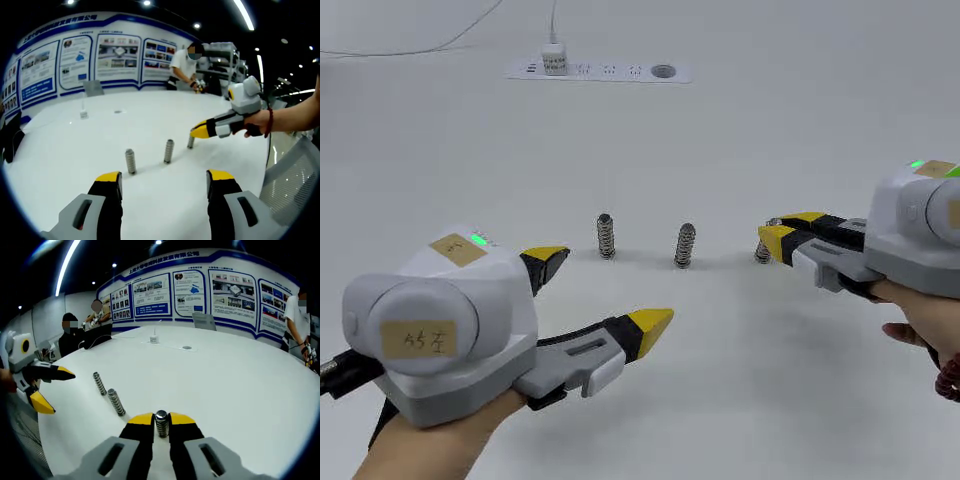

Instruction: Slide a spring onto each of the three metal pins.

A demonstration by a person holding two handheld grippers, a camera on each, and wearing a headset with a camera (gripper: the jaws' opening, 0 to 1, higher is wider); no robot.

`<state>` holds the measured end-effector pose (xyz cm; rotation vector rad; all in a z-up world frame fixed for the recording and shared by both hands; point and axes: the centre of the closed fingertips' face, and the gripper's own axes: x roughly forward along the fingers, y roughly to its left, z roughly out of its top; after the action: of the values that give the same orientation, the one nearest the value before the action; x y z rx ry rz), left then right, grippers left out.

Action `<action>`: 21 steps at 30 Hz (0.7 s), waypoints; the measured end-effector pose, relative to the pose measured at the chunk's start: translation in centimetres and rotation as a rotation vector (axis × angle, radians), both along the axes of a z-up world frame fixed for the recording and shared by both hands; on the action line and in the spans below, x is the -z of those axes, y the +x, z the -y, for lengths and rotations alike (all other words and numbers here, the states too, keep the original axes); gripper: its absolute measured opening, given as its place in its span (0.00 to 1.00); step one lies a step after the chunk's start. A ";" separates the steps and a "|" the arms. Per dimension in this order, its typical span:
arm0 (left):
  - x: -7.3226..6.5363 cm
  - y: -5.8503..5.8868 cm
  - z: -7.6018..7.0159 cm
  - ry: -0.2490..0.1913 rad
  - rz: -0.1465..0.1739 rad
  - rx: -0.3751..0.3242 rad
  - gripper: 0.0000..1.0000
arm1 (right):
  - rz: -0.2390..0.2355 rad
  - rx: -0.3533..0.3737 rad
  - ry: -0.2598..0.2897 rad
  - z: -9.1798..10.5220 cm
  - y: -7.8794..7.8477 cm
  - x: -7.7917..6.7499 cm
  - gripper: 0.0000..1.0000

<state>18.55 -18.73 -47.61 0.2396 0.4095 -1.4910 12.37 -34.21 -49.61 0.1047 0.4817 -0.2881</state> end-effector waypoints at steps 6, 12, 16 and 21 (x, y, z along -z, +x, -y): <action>-0.1 0.3 0.0 0.004 0.005 -0.006 0.69 | -0.003 0.000 0.009 -0.4 -0.2 0.0 0.17; -0.2 0.7 -0.2 0.024 0.019 -0.011 0.68 | -0.003 0.010 -0.001 -0.5 -0.6 -0.8 0.27; -0.4 1.1 -0.4 0.032 0.025 -0.016 0.69 | 0.010 0.009 0.010 -0.9 -1.0 -1.7 0.32; -0.6 1.8 -0.9 0.059 0.032 -0.027 0.70 | 0.027 0.001 0.009 -1.8 -1.6 -3.0 0.40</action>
<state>20.34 -17.85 -47.04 0.3033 0.4296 -1.4484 10.77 -32.38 -46.58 0.1174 0.4560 -0.2853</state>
